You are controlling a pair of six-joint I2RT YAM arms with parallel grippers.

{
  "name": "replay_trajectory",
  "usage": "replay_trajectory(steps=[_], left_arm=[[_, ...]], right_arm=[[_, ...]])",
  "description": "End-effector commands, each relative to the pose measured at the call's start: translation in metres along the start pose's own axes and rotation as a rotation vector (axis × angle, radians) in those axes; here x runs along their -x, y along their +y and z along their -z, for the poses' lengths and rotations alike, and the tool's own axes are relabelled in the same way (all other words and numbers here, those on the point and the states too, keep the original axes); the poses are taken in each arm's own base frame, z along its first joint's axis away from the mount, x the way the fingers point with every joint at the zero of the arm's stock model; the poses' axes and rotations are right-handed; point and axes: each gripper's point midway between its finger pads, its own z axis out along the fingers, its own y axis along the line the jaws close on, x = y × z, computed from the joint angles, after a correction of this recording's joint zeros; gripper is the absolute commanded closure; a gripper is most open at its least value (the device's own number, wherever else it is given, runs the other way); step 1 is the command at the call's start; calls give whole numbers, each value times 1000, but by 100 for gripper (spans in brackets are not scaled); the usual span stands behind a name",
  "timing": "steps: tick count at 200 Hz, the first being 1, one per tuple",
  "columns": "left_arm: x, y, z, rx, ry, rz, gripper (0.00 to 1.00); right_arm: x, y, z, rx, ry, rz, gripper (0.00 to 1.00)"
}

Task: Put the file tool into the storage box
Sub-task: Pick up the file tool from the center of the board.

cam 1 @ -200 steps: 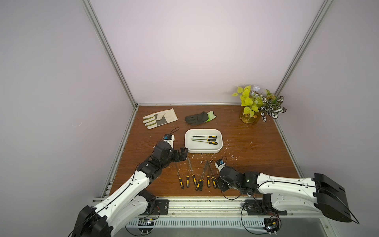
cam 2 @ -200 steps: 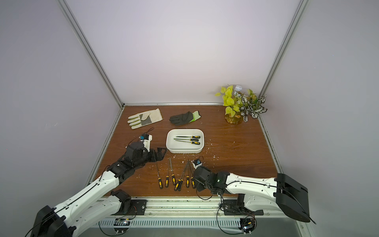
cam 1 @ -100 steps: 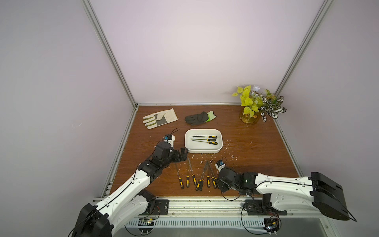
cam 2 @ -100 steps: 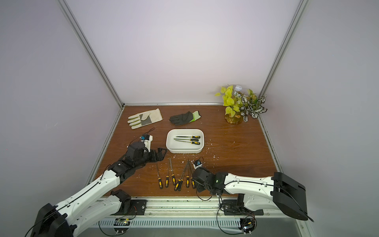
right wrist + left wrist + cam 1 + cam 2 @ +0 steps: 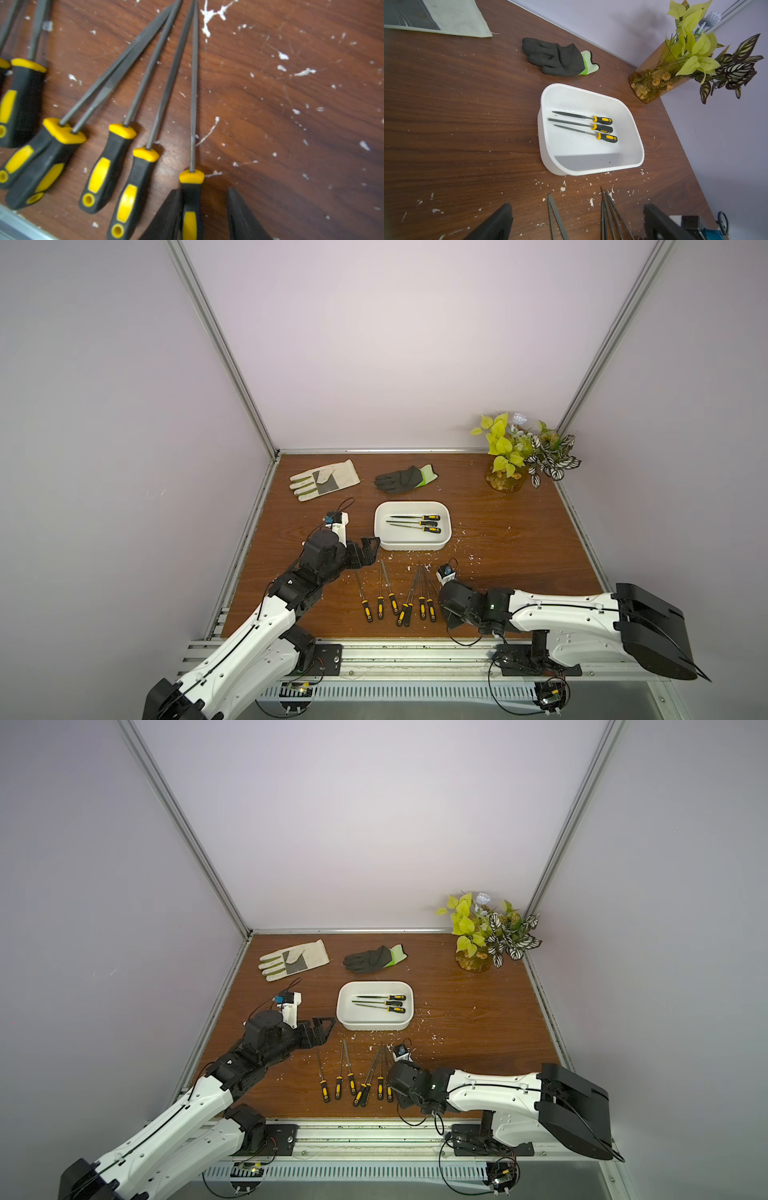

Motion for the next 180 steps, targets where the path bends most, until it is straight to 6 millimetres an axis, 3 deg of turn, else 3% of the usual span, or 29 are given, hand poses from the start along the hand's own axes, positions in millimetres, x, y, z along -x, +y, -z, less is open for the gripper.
replay_trajectory(steps=[1, 42, 89, 117, 139, 180], left_arm=[[-7, -1, -4, -6, 33, 5, 0], [-2, -11, -9, -47, 34, 30, 0], [11, -18, 0, -44, 12, 27, 0], [31, -32, 16, -67, -34, 9, 0], [46, -39, 26, -72, -79, -19, 0], [59, -46, 24, -55, -79, -39, 0]], right_arm=[[-3, -13, 6, -44, -4, -5, 60], [-13, -8, -2, 0, 15, -12, 63], [-13, -8, -4, -19, 14, 14, 79], [-3, -5, 10, 14, -39, 37, 87], [11, 9, 26, 107, -102, 84, 91], [30, 20, 50, 159, -159, 167, 97]])
